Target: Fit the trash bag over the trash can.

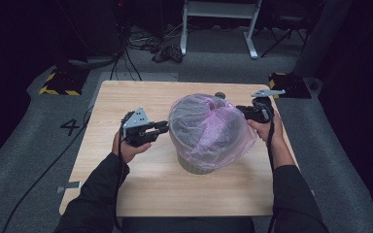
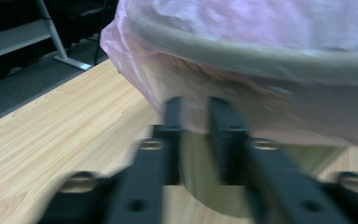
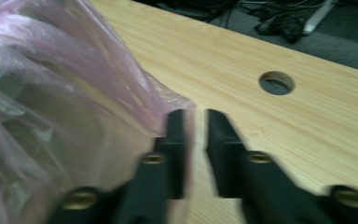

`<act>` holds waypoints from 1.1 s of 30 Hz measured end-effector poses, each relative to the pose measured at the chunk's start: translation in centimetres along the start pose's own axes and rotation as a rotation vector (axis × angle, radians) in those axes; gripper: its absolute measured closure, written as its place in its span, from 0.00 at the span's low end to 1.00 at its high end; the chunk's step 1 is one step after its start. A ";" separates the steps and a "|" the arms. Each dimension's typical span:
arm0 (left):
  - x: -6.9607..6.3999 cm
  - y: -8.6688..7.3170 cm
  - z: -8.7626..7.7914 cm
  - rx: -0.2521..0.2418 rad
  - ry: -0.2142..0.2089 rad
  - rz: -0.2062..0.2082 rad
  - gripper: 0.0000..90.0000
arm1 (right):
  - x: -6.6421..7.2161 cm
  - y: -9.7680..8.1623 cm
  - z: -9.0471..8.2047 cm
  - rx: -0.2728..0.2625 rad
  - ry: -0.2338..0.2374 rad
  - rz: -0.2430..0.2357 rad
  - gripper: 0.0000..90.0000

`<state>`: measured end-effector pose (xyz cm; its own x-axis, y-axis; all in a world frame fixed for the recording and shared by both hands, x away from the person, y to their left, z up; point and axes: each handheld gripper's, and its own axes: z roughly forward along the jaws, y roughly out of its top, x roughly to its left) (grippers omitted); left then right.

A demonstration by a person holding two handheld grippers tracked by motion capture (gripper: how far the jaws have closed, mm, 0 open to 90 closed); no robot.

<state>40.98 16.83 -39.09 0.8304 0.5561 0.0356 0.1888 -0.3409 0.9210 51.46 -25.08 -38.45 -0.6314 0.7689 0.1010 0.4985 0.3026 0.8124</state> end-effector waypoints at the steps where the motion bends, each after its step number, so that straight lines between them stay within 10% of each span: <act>1: -0.4 -0.1 -0.3 0.009 0.008 0.000 0.65 | 0.1 -0.1 -0.4 -0.010 -0.005 -0.008 0.69; 5: -2.0 -0.6 -1.6 -0.011 0.009 0.015 0.35 | 0.4 -0.5 -2.5 -0.008 -0.097 -0.073 0.52; 7: -2.8 -0.9 -2.1 -0.005 0.004 0.022 0.25 | 0.6 -0.8 -3.8 -0.037 -0.061 -0.104 0.50; 12: -4.7 -2.0 -2.6 0.032 -0.015 0.057 0.18 | 1.2 -1.5 -6.6 -0.041 -0.079 -0.182 0.43; 25: -6.0 -1.4 -1.3 -0.005 -0.088 0.005 0.17 | 6.0 -6.7 -10.2 -0.062 0.077 -0.449 0.22; 29: -6.4 -1.1 -0.6 -0.009 -0.105 0.013 0.17 | 7.9 -7.6 -9.4 -0.059 0.046 -0.496 0.23; 33: -6.8 -0.8 0.0 -0.005 -0.111 0.018 0.17 | 9.0 -7.9 -8.7 -0.092 0.054 -0.508 0.50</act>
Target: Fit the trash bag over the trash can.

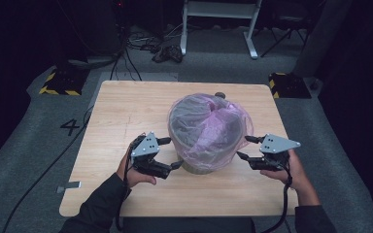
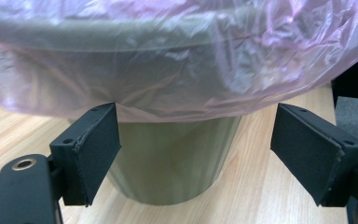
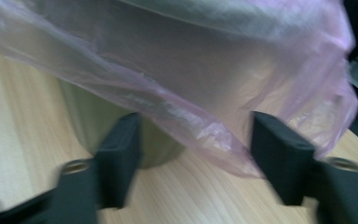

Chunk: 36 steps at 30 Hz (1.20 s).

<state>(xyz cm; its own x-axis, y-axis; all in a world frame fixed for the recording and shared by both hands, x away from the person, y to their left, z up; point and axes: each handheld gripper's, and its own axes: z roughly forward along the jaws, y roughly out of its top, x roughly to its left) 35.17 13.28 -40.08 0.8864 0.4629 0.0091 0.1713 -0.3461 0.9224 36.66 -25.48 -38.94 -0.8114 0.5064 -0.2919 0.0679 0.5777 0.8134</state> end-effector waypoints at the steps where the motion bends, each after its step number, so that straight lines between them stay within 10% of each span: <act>1: 0.0 0.1 0.1 -0.002 0.004 0.002 0.17 | 0.2 0.0 0.1 -0.005 -0.002 -0.006 0.58; 6: -0.2 0.3 0.4 -0.009 0.060 0.006 0.21 | 1.1 0.3 0.5 -0.021 0.009 -0.042 0.92; 8: -0.3 0.4 0.3 -0.005 0.107 0.035 0.42 | 1.5 0.4 0.5 -0.053 0.031 -0.044 0.99; 15: 1.0 0.1 -0.5 -0.017 0.172 0.063 0.94 | 2.8 0.4 1.3 -0.047 0.083 -0.066 1.00; 20: 1.4 -0.5 -1.1 -0.028 0.134 0.060 1.00 | 3.5 0.2 2.0 -0.051 0.115 -0.068 1.00; 22: 1.2 -0.8 -1.4 -0.039 0.118 0.069 0.97 | 3.9 0.2 2.2 -0.045 0.129 -0.072 1.00; 28: -0.8 -1.2 -1.5 -0.035 0.076 0.049 0.17 | 5.0 0.3 2.8 -0.056 0.167 -0.070 1.00; 36: -2.8 -1.0 -0.4 -0.031 0.005 0.010 0.17 | 6.5 1.0 4.0 -0.034 0.185 -0.091 1.00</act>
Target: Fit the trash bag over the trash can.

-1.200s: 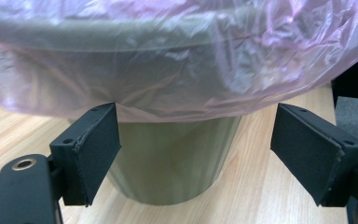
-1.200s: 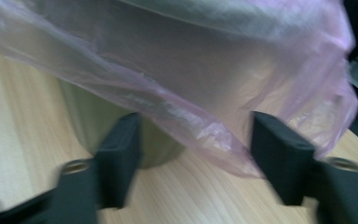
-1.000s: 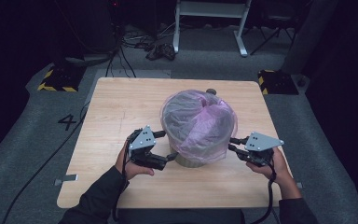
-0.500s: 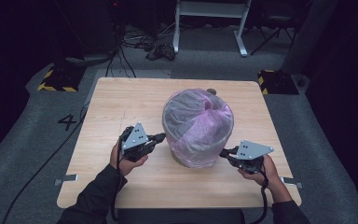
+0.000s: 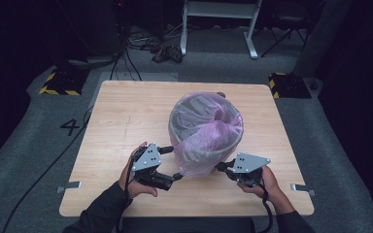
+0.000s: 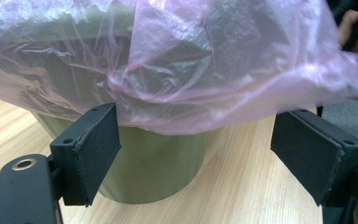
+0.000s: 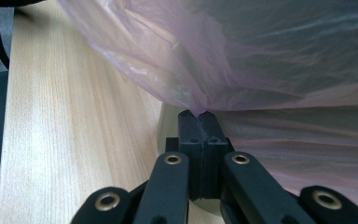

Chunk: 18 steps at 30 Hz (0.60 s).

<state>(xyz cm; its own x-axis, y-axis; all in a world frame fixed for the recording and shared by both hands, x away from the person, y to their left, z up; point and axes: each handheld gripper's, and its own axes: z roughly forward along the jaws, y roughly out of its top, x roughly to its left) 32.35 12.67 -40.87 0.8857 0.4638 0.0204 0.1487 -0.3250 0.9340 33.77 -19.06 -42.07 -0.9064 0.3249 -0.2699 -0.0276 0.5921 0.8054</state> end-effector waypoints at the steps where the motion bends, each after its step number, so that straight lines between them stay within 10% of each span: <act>1: 0.0 0.0 0.1 -0.002 0.001 -0.010 0.17 | 0.1 0.1 0.2 0.003 0.002 -0.003 1.00; 6: -0.4 0.2 0.4 0.006 0.072 -0.017 0.18 | 0.6 0.3 0.7 0.016 -0.007 -0.017 1.00; 14: 0.2 0.4 0.0 -0.030 0.188 0.039 0.88 | 1.0 0.3 1.2 0.029 0.000 -0.023 1.00; 18: 1.0 0.1 -0.4 -0.037 0.189 0.068 1.00 | 0.9 0.1 1.3 0.035 0.004 -0.013 1.00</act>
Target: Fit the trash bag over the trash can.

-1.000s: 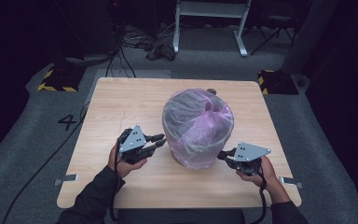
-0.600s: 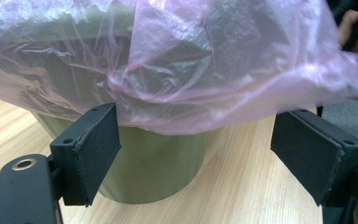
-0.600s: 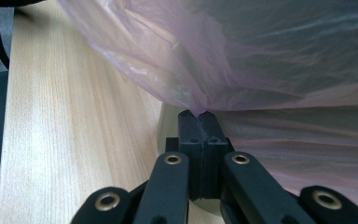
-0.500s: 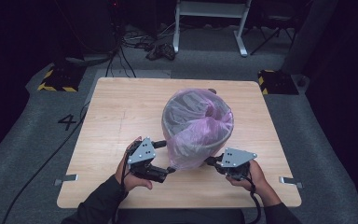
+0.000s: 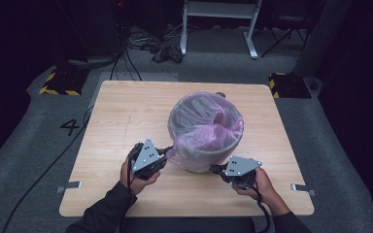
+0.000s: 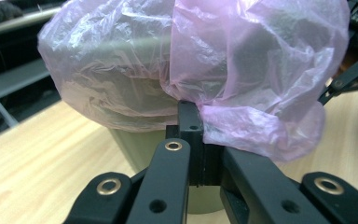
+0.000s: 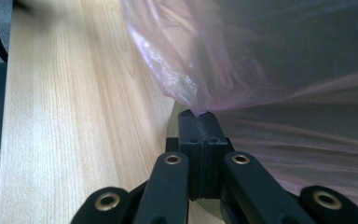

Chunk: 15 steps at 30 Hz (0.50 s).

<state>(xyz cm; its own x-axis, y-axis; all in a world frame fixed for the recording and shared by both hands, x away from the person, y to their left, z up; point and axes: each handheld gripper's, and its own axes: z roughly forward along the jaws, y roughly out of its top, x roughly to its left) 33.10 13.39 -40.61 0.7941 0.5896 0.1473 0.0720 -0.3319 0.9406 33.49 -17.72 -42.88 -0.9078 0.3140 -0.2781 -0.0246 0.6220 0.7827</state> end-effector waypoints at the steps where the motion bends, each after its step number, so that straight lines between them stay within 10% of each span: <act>1: 0.2 -0.2 0.1 0.013 0.001 -0.006 1.00 | -0.1 -0.1 0.0 0.001 0.000 0.004 1.00; 15: 2.5 -3.5 2.5 0.202 -0.024 0.049 1.00 | -1.6 -2.7 1.4 0.106 0.049 0.089 1.00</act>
<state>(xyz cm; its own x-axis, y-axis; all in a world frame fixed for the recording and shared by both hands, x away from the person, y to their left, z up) 36.36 14.20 -44.29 0.8135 0.5523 0.1820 0.1502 -0.5019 0.8518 35.57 -18.94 -45.32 -0.9239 0.3374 -0.1804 0.0990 0.6662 0.7391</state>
